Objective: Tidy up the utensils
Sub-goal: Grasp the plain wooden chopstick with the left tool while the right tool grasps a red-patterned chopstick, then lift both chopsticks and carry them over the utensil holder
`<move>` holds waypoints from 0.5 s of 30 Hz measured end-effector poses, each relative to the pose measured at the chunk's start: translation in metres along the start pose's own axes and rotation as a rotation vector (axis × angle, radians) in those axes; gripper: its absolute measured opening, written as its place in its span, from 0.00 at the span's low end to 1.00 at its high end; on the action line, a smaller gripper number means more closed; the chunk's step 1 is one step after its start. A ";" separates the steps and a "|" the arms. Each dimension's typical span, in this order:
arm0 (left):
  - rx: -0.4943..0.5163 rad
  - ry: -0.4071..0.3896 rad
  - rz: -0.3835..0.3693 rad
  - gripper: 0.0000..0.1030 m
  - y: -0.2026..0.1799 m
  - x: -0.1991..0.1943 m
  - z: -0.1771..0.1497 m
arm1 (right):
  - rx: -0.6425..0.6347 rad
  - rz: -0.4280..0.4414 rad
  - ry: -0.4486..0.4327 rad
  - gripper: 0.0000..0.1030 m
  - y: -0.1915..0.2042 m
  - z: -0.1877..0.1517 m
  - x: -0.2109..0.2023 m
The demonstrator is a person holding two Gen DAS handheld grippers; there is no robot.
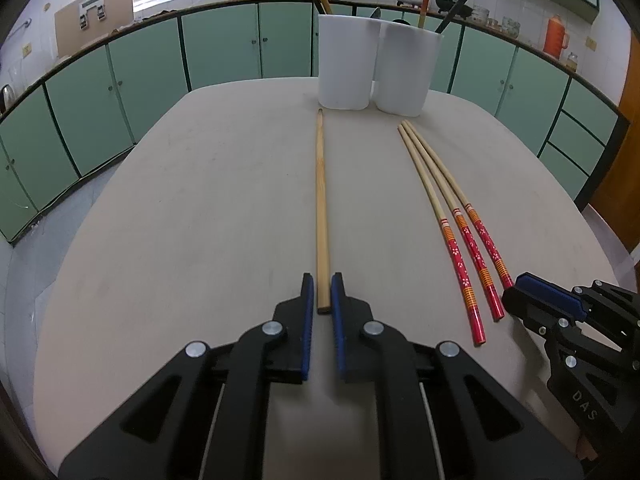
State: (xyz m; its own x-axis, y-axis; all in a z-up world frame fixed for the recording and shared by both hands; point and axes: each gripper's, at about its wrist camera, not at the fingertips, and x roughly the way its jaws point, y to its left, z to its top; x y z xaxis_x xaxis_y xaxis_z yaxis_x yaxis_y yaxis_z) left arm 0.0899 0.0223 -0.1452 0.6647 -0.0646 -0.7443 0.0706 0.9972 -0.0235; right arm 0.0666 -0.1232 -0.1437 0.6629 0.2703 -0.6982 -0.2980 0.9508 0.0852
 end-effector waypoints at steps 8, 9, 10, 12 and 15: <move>0.002 -0.005 0.000 0.07 -0.001 0.000 -0.002 | 0.019 0.012 -0.003 0.08 -0.003 0.000 0.000; 0.004 -0.005 0.001 0.06 -0.002 0.000 -0.002 | 0.022 0.014 -0.004 0.08 -0.003 0.000 -0.001; 0.004 -0.006 0.001 0.06 -0.001 -0.001 -0.002 | 0.026 0.015 -0.007 0.08 -0.004 0.000 -0.001; -0.002 -0.006 -0.003 0.06 0.000 -0.002 -0.001 | 0.038 0.020 -0.015 0.08 -0.007 0.001 -0.003; 0.002 -0.010 -0.009 0.06 -0.001 -0.004 0.000 | 0.047 0.023 -0.042 0.08 -0.010 0.005 -0.009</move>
State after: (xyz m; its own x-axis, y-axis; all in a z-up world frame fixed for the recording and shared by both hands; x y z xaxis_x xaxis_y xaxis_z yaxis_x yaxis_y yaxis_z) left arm 0.0870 0.0215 -0.1422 0.6711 -0.0735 -0.7377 0.0778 0.9966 -0.0286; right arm 0.0669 -0.1344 -0.1343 0.6848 0.2969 -0.6656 -0.2815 0.9501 0.1342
